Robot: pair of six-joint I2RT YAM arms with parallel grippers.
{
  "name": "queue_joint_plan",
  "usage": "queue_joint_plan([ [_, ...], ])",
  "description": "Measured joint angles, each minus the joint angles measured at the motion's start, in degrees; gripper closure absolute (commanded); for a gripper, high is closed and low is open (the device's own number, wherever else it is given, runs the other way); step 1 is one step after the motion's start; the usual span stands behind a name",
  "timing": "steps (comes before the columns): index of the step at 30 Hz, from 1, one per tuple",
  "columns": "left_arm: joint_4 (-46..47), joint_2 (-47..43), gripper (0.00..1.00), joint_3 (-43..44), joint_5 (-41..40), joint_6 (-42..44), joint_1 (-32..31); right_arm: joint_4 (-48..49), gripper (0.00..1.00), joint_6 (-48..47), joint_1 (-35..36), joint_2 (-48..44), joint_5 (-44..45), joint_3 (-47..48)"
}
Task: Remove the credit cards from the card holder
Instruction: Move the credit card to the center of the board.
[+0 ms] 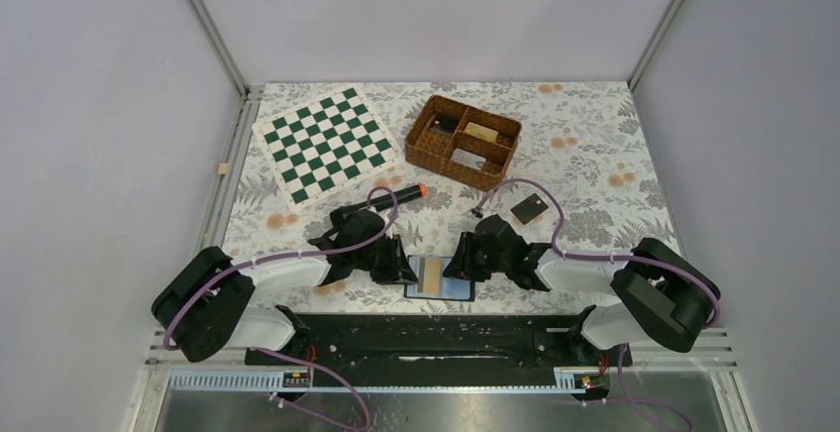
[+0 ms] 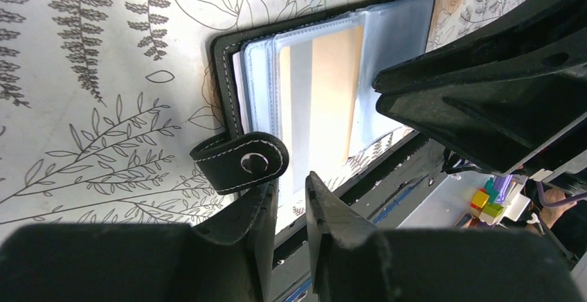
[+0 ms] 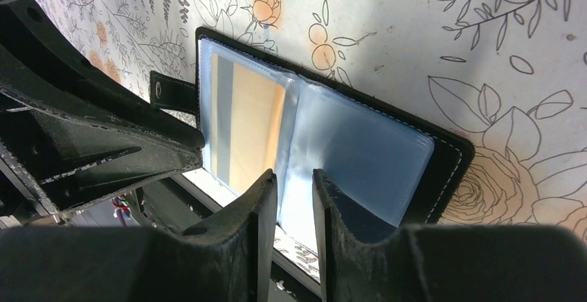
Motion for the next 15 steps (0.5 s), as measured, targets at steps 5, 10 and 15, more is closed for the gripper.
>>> queue_joint_plan([
  [5,-0.1,0.0,0.8,0.0,-0.7,0.7,0.1,0.2,0.67,-1.0,0.0,0.0,-0.1,0.0],
  [10,0.5,1.1,0.8,-0.3,-0.4,1.0,0.1,0.5,0.67,-1.4,0.0,0.0,-0.1,0.0],
  [15,1.8,1.2,0.8,-0.9,0.1,0.9,0.1,1.1,0.64,-1.4,0.0,0.2,-0.1,-0.2],
])
